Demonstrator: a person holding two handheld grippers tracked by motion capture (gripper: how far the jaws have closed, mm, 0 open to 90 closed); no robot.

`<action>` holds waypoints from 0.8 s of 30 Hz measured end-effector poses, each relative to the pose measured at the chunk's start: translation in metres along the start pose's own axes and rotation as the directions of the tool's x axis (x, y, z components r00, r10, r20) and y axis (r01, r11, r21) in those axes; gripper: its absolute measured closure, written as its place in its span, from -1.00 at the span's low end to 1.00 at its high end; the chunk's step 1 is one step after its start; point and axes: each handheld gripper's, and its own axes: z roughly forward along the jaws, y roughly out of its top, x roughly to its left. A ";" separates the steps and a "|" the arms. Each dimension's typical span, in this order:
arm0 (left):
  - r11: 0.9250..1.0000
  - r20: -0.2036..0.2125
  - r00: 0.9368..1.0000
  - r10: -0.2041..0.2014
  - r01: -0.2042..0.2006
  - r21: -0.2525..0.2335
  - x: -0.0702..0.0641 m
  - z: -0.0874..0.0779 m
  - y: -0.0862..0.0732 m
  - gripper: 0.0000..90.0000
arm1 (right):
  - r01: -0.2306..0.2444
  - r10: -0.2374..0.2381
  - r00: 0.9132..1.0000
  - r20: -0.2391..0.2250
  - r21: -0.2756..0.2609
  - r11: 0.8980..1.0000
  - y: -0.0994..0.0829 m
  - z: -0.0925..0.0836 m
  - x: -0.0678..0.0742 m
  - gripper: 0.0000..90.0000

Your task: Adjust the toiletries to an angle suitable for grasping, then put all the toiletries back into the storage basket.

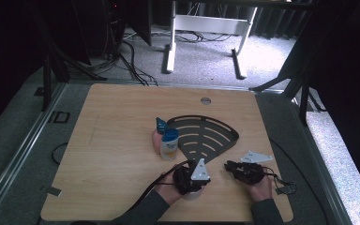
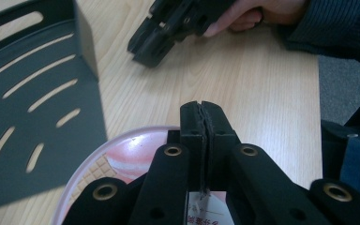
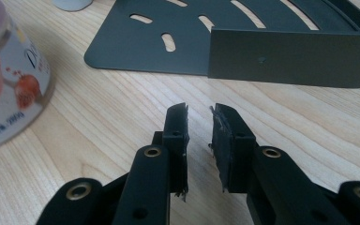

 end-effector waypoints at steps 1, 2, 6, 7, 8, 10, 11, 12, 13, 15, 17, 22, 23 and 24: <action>1.000 0.002 1.000 0.002 -0.002 0.000 0.000 0.002 0.002 0.96 | 0.001 -0.001 1.000 0.001 0.001 1.000 0.000 0.000 0.000 0.67; 1.000 0.004 1.000 0.003 -0.003 -0.002 0.001 0.005 0.004 0.95 | 0.002 -0.002 1.000 0.002 0.002 1.000 0.000 0.000 0.000 0.67; 1.000 0.004 1.000 0.008 -0.008 -0.001 0.005 0.013 0.012 0.94 | -0.001 0.001 1.000 0.005 0.002 1.000 0.000 0.000 -0.001 0.67; 1.000 0.000 1.000 0.009 -0.009 0.000 0.006 0.014 0.013 0.93 | 0.000 0.000 1.000 0.006 0.004 1.000 0.000 0.000 -0.001 0.67; 1.000 -0.007 1.000 0.008 -0.008 0.002 0.008 0.016 0.015 0.92 | -0.001 0.001 1.000 0.006 0.006 1.000 0.000 0.000 0.000 0.68; 1.000 -0.018 1.000 0.005 -0.005 0.007 0.012 0.018 0.017 0.92 | 0.000 0.000 1.000 0.006 0.005 1.000 0.000 0.000 0.000 0.68; 1.000 -0.024 1.000 0.001 -0.001 0.007 0.014 0.019 0.018 0.92 | 0.001 -0.001 1.000 0.007 0.006 1.000 0.000 0.000 -0.001 0.68; 1.000 -0.030 1.000 0.001 0.000 0.011 0.018 0.020 0.018 0.92 | 0.001 -0.001 1.000 0.007 0.006 1.000 0.000 0.000 -0.001 0.69; 1.000 -0.035 0.999 -0.010 0.010 0.007 0.021 0.021 0.018 0.93 | 0.001 -0.001 1.000 0.008 0.006 1.000 0.000 0.000 -0.001 0.68; 0.999 -0.038 0.999 -0.034 0.034 0.001 0.028 0.022 0.018 0.94 | 0.000 0.000 1.000 0.008 0.006 1.000 0.000 0.000 0.000 0.68; 0.999 -0.034 0.998 -0.049 0.048 -0.010 0.033 0.024 0.018 0.94 | 0.000 0.000 1.000 0.007 0.006 1.000 0.000 0.000 0.000 0.68; 0.998 -0.054 0.997 -0.062 0.061 -0.018 0.040 0.029 0.020 0.94 | 0.001 -0.001 1.000 0.007 0.005 1.000 0.000 0.000 0.000 0.68; 0.998 -0.057 0.996 -0.068 0.067 -0.020 0.042 0.029 0.020 0.94 | 0.001 -0.001 1.000 0.007 0.006 1.000 0.000 0.000 0.000 0.68; 0.997 -0.068 0.995 -0.071 0.069 -0.022 0.043 0.030 0.020 0.94 | 0.001 -0.001 1.000 0.006 0.006 1.000 0.000 0.000 0.000 0.68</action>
